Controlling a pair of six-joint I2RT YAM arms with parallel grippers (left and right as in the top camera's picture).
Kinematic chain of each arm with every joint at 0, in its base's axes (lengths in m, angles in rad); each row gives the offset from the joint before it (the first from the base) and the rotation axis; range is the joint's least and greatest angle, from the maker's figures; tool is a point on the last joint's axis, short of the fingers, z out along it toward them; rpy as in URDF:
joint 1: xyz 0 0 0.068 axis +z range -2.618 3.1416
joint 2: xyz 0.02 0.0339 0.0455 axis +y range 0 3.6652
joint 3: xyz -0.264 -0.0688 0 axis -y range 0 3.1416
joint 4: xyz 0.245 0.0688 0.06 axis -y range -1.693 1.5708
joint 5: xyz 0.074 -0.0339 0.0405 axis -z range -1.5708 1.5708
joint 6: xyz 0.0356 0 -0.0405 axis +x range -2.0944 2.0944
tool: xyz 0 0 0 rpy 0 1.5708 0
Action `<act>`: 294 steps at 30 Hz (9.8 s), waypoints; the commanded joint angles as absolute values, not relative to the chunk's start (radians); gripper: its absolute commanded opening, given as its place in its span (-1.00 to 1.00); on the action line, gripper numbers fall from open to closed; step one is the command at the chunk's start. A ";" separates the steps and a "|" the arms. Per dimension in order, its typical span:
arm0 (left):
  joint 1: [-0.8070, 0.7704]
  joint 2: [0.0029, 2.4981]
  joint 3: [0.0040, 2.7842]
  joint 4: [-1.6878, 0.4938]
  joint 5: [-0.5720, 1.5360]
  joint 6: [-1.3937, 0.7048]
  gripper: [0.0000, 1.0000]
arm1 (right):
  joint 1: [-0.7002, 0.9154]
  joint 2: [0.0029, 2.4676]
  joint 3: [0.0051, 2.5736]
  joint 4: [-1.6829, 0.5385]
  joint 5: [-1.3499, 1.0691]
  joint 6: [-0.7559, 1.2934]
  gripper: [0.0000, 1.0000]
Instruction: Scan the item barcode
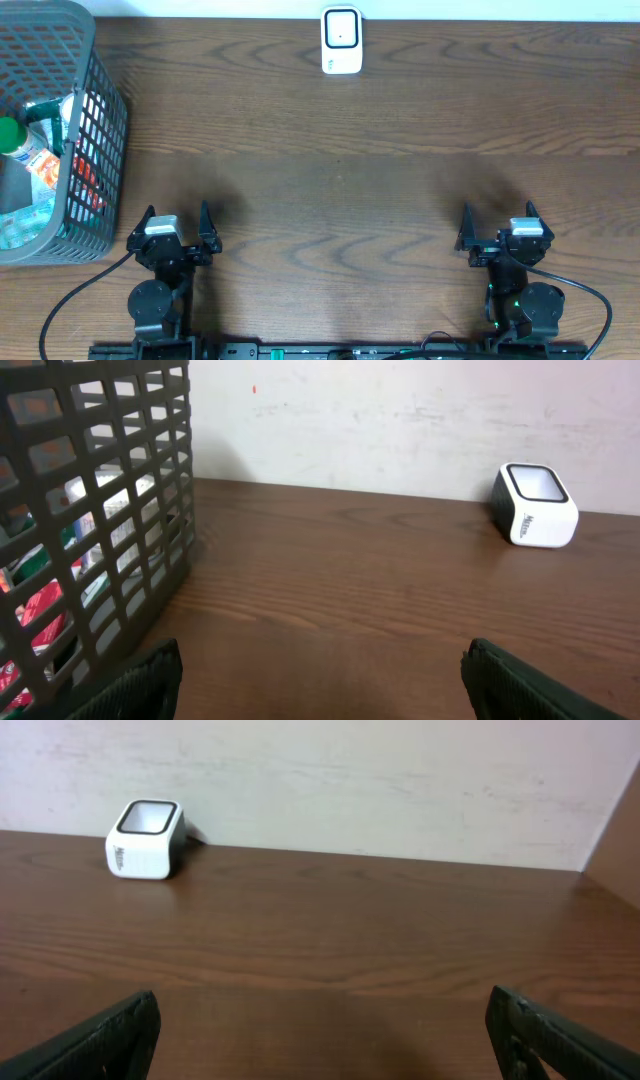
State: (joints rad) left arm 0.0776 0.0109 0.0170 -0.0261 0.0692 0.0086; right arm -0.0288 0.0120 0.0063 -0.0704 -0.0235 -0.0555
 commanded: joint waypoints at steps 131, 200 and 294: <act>0.079 0.004 0.004 -0.064 0.097 0.026 0.78 | -0.038 0.009 0.005 -0.075 -0.028 -0.060 0.99; 0.079 0.004 0.004 -0.063 0.097 0.026 0.78 | -0.038 0.009 0.005 -0.075 -0.028 -0.060 0.99; 0.101 1.498 2.308 -1.250 -0.035 0.054 0.55 | -0.038 0.009 0.005 -0.075 -0.028 -0.060 0.98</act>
